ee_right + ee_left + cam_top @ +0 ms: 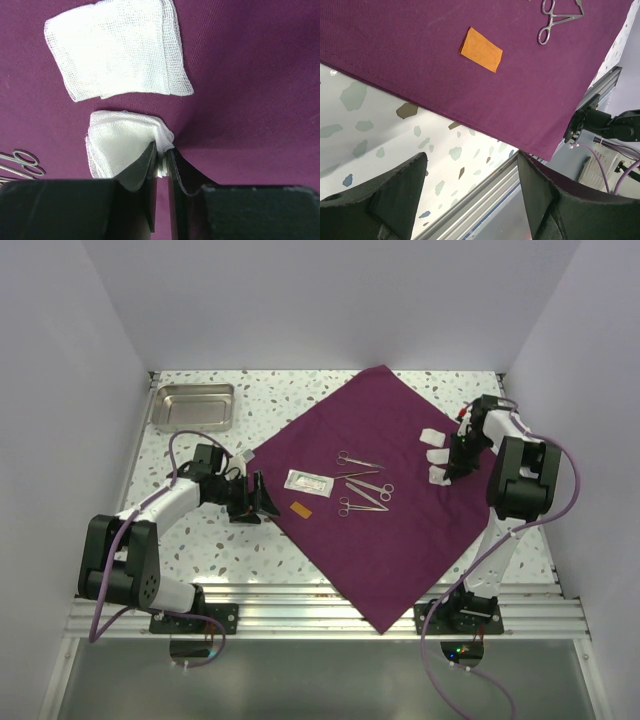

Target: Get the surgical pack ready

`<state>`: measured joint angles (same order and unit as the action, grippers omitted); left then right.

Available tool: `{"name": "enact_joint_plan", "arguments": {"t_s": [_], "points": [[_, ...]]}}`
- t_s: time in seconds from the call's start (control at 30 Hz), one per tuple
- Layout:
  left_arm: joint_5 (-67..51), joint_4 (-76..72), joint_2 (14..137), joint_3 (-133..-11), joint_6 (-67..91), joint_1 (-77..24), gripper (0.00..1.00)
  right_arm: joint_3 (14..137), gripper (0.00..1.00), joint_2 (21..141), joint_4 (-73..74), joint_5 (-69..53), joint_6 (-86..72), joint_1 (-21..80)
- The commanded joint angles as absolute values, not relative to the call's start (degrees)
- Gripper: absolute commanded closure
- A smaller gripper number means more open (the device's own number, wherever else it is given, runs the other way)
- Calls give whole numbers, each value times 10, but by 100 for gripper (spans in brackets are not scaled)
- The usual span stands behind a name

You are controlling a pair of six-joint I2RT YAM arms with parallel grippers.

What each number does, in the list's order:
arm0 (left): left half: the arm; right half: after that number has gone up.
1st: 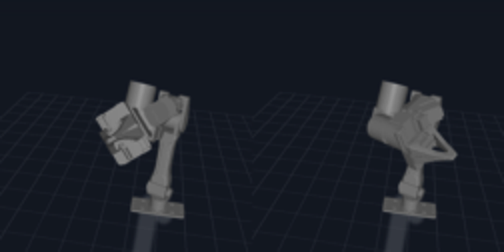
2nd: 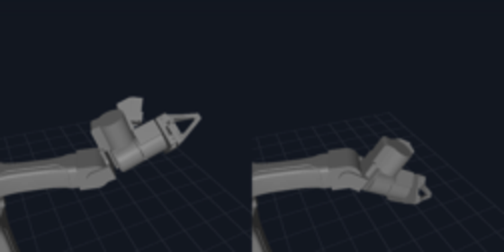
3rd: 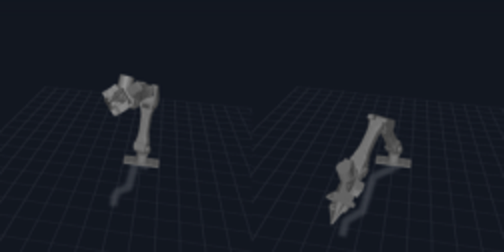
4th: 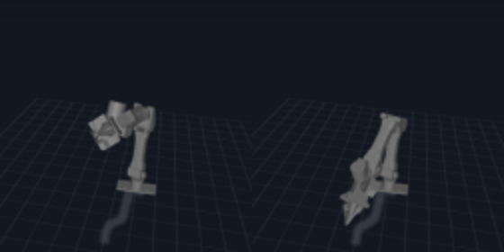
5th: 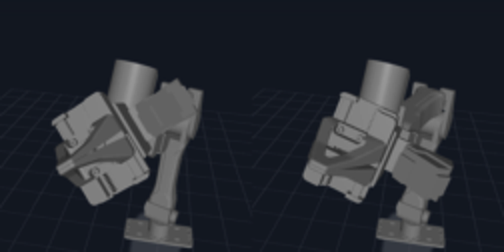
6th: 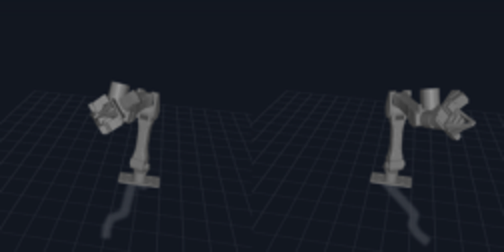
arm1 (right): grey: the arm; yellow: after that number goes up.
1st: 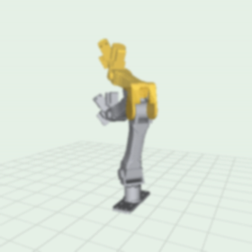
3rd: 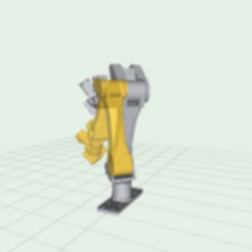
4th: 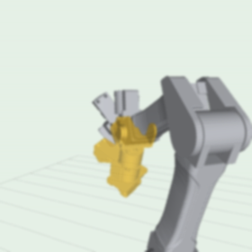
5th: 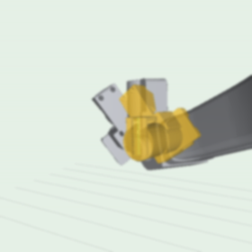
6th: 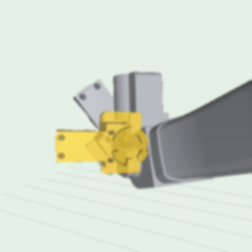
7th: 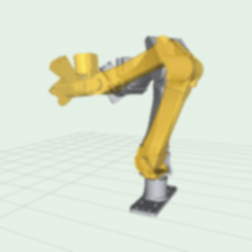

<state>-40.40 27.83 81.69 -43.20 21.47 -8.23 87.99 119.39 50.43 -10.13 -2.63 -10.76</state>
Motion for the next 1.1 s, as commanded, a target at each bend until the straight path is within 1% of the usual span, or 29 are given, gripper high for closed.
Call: {"name": "enact_joint_plan", "arguments": {"t_s": [0.0,0.13,0.2,0.3,0.7,0.9,1.0,1.07], "points": [[-410,265,810,-434,209,-76,23,882,87,1178,498,-105,-33,-105],[-412,270,808,-435,207,-76,23,888,87,1171,504,-101,-33,-105],[-412,269,806,-434,207,-76,23,894,84,1172,511,-100,-36,-105],[-414,268,807,-436,207,-76,23,897,82,1174,514,-101,-38,-105],[-416,264,807,-433,209,-76,23,874,82,1156,513,-95,-39,-105],[-418,262,810,-433,210,-76,23,862,80,1143,513,-94,-38,-105],[-421,260,811,-432,209,-76,23,856,80,1144,509,-104,-37,-105],[-421,262,811,-432,208,-76,23,857,83,1148,510,-109,-38,-105]]}}
